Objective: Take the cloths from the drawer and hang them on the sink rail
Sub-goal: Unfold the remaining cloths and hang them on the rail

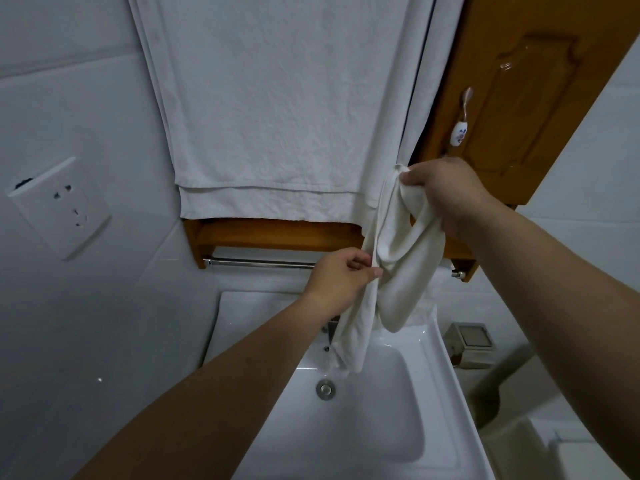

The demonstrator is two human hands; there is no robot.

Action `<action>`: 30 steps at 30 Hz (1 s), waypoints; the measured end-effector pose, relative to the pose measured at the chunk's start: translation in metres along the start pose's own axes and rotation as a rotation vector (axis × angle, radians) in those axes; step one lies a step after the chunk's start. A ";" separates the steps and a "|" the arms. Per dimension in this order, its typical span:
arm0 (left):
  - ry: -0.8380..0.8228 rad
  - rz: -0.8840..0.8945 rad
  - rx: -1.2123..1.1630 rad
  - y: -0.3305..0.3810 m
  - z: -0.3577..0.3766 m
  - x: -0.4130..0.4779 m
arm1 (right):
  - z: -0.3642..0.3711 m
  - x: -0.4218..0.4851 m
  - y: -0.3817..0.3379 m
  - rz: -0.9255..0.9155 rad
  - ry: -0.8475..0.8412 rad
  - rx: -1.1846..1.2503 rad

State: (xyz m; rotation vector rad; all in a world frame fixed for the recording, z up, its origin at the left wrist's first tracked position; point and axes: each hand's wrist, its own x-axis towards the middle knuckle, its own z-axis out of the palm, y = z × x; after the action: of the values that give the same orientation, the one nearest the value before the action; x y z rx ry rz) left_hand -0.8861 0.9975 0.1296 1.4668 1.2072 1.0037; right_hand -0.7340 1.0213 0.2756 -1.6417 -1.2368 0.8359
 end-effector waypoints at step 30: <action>0.159 -0.070 0.301 -0.009 -0.020 0.008 | 0.046 -0.012 0.104 -0.256 -0.432 -0.462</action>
State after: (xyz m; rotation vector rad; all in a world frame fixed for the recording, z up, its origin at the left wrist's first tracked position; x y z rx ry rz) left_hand -0.9058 1.0089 0.1256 1.5838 1.5679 0.9347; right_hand -0.7409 1.0108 0.1617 -1.6471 -2.0179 0.8063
